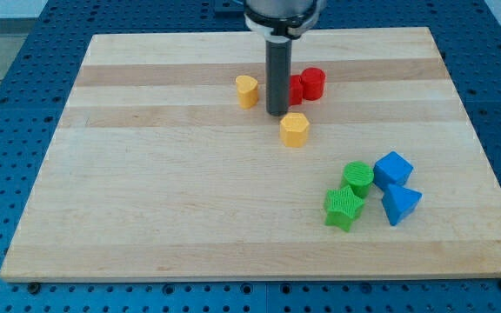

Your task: Separate the red circle from the red star

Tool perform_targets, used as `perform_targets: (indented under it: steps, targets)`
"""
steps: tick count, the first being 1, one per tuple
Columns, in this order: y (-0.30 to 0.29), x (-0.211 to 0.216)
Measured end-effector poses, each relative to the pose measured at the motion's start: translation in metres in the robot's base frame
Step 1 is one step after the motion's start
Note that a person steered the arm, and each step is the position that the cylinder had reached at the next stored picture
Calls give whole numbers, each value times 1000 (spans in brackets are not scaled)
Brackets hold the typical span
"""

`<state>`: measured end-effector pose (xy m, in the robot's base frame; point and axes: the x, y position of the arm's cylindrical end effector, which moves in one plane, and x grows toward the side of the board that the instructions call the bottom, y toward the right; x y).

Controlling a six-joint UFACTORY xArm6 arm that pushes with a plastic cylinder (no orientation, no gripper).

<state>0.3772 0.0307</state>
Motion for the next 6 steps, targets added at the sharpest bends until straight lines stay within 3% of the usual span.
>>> perform_targets:
  steps: [3, 6]
  targets:
    - [15, -30]
    - [100, -67]
